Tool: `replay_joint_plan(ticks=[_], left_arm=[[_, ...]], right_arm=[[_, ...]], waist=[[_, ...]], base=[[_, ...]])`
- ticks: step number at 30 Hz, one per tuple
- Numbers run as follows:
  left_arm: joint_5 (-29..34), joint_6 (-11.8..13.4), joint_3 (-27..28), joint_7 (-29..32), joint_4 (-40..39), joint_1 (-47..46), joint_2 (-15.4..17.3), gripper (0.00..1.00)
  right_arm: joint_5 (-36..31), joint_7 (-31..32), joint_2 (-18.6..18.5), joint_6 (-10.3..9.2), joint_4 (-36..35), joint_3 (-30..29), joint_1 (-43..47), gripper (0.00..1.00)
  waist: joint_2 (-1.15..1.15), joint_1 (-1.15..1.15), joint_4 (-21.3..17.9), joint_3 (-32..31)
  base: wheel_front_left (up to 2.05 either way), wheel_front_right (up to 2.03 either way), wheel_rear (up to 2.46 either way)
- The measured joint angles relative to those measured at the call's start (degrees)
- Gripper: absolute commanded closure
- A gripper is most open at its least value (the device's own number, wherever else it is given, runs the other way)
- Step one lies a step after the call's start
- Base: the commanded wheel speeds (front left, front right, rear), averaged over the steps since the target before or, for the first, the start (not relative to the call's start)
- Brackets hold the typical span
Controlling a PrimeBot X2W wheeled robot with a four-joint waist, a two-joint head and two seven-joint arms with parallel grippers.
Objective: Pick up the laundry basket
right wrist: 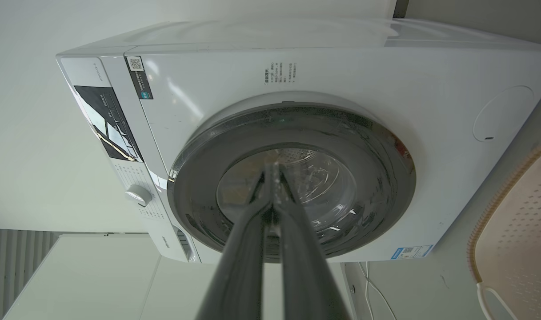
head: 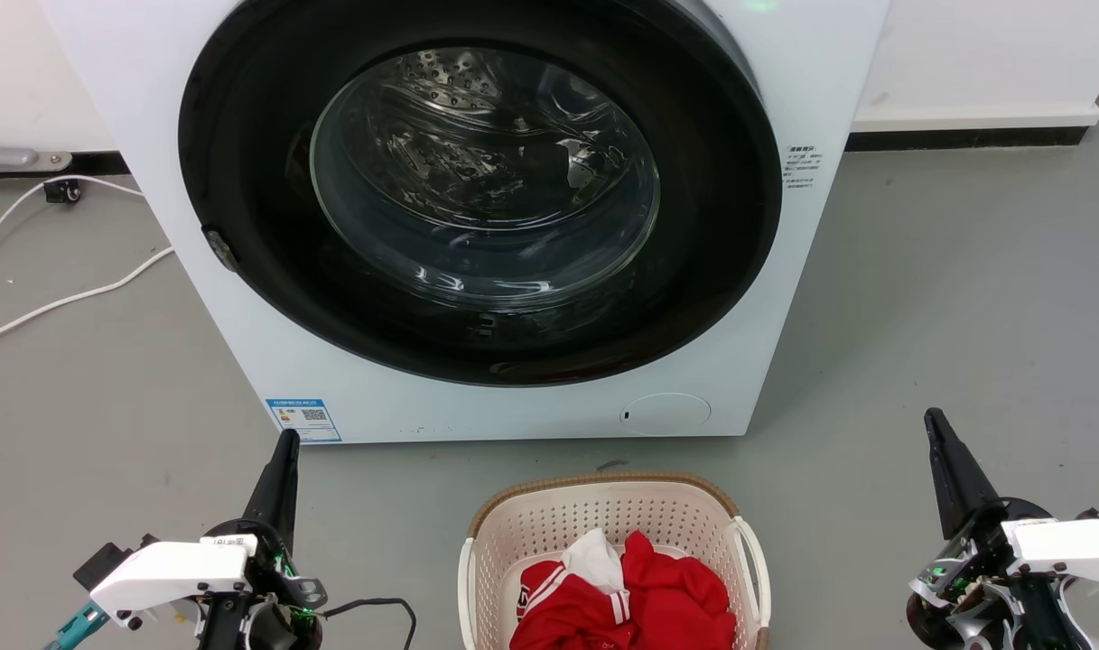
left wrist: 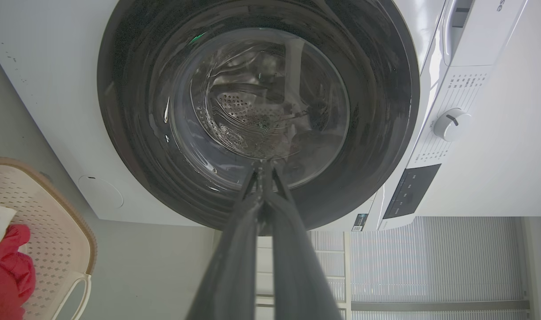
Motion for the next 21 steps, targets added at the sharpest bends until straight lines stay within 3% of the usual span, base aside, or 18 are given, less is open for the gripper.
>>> replay_joint_plan(ticks=[21], left_arm=[[0.03, 0.00, 0.16, 0.18, 0.00, -0.01, -0.09, 1.00]], right_arm=[[-0.15, 0.10, 0.20, 0.00, 0.01, -0.29, -0.01, 1.00]], waist=[[0.00, 0.00, 0.00, 0.00]], base=[[0.00, 0.00, 0.00]])
